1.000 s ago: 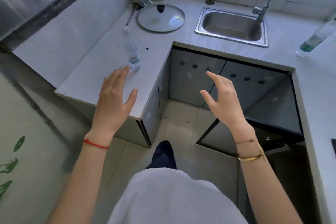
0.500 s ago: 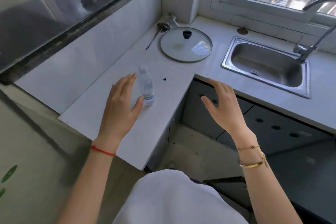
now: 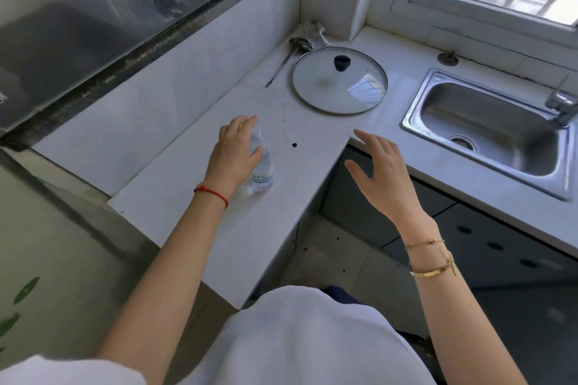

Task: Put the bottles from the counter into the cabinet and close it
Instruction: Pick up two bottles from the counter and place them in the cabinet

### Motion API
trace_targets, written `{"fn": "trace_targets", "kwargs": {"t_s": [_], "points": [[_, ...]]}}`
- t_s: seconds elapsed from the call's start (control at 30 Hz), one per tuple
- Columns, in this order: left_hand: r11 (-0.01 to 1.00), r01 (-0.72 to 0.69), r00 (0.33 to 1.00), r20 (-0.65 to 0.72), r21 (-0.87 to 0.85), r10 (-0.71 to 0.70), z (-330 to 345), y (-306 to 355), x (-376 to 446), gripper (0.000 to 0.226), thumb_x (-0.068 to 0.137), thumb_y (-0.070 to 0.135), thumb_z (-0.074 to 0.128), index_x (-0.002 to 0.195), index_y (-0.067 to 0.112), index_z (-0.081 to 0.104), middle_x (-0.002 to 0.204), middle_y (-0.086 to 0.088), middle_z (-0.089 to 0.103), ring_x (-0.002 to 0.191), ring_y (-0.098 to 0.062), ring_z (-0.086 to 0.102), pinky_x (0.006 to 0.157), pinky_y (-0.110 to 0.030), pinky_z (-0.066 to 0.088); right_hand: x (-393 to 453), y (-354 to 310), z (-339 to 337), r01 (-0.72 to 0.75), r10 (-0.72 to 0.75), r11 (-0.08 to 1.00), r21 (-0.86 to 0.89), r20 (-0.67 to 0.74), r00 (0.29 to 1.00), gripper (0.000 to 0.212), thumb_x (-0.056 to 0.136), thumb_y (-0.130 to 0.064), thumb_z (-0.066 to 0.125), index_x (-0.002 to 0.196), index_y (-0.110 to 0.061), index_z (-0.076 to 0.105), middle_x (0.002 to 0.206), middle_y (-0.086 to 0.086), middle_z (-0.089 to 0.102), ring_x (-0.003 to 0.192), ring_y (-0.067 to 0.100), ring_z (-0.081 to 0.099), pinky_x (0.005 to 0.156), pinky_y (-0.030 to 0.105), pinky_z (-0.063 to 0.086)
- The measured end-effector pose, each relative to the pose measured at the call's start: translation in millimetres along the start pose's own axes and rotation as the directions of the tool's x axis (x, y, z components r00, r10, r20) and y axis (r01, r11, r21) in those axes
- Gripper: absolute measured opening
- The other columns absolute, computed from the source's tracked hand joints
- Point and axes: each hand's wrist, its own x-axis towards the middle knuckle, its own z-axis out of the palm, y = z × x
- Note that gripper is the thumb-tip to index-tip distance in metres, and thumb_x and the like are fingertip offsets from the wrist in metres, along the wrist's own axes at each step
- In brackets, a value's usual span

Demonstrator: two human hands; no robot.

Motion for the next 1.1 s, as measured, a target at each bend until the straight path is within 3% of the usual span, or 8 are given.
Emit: {"fn": "trace_targets", "kwargs": {"t_s": [0.1, 0.27, 0.37, 0.6, 0.73, 0.9, 1.1], "points": [[0.999, 0.030, 0.998, 0.054, 0.019, -0.031, 9, 0, 14, 0.055, 0.088, 0.014, 0.063, 0.140, 0.015, 0.044, 0.139, -0.009, 0.048, 0.123, -0.034, 0.042, 0.096, -0.044, 0.045, 5, 7, -4, -0.003, 0.003, 1.000, -0.003, -0.011, 1.000, 0.054, 0.095, -0.031, 0.057, 0.145, -0.020, 0.039, 0.143, -0.001, 0.048, 0.137, 0.019, 0.034, 0.113, 0.039, 0.033], [0.999, 0.031, 1.000, 0.000, -0.017, -0.031, 12, 5, 28, 0.029, 0.082, 0.006, 0.067, 0.110, 0.013, 0.063, 0.110, -0.013, 0.060, 0.105, -0.032, 0.050, 0.079, -0.038, 0.047, 6, 19, -11, -0.024, 0.024, 0.999, -0.021, -0.038, 0.999, 0.053, 0.096, -0.032, 0.056, 0.145, -0.021, 0.039, 0.142, -0.002, 0.049, 0.136, 0.018, 0.035, 0.112, 0.036, 0.031], [0.999, -0.041, 0.999, 0.005, -0.028, 0.042, 16, 21, 29, 0.027, 0.082, 0.005, 0.067, 0.107, 0.013, 0.065, 0.107, -0.011, 0.061, 0.103, -0.030, 0.050, 0.075, -0.032, 0.041, 3, 28, -18, -0.057, 0.055, 0.998, -0.023, -0.067, 0.996, 0.053, 0.096, -0.033, 0.055, 0.145, -0.023, 0.039, 0.143, -0.003, 0.049, 0.137, 0.018, 0.035, 0.114, 0.038, 0.033], [0.946, -0.301, 0.953, -0.003, -0.119, 0.303, 18, 91, 50, 0.028, 0.079, 0.009, 0.072, 0.106, 0.018, 0.067, 0.104, -0.008, 0.064, 0.096, -0.028, 0.053, 0.077, -0.030, 0.043, -22, 54, -46, -0.198, 0.184, 0.979, -0.045, -0.214, 0.959, 0.053, 0.095, -0.032, 0.057, 0.144, -0.021, 0.040, 0.142, -0.003, 0.049, 0.136, 0.018, 0.037, 0.114, 0.039, 0.034], [0.860, -0.451, 0.882, 0.032, -0.238, 0.471, 28, 145, 65, 0.030, 0.075, 0.010, 0.075, 0.104, 0.017, 0.068, 0.100, -0.007, 0.064, 0.091, -0.028, 0.058, 0.083, -0.043, 0.052, -39, 71, -68, -0.307, 0.275, 0.951, -0.050, -0.326, 0.905, 0.053, 0.094, -0.030, 0.058, 0.144, -0.020, 0.041, 0.143, -0.002, 0.049, 0.134, 0.019, 0.039, 0.112, 0.040, 0.035], [0.740, -0.588, 0.765, 0.071, -0.327, 0.640, 58, 210, 75, 0.028, 0.076, 0.012, 0.076, 0.101, 0.018, 0.068, 0.095, -0.004, 0.064, 0.081, -0.021, 0.054, 0.079, -0.039, 0.052, -63, 94, -100, -0.450, 0.378, 0.892, -0.050, -0.464, 0.801, 0.052, 0.094, -0.029, 0.060, 0.142, -0.017, 0.043, 0.139, 0.002, 0.052, 0.132, 0.020, 0.041, 0.111, 0.041, 0.037], [0.616, -0.669, 0.624, 0.136, -0.416, 0.770, 99, 276, 82, 0.030, 0.076, 0.014, 0.078, 0.103, 0.018, 0.066, 0.096, -0.005, 0.063, 0.086, -0.023, 0.055, 0.078, -0.040, 0.054, -99, 131, -140, -0.604, 0.476, 0.797, -0.022, -0.594, 0.649, 0.050, 0.093, -0.027, 0.061, 0.140, -0.016, 0.046, 0.138, 0.004, 0.053, 0.131, 0.024, 0.043, 0.111, 0.042, 0.037]]}}
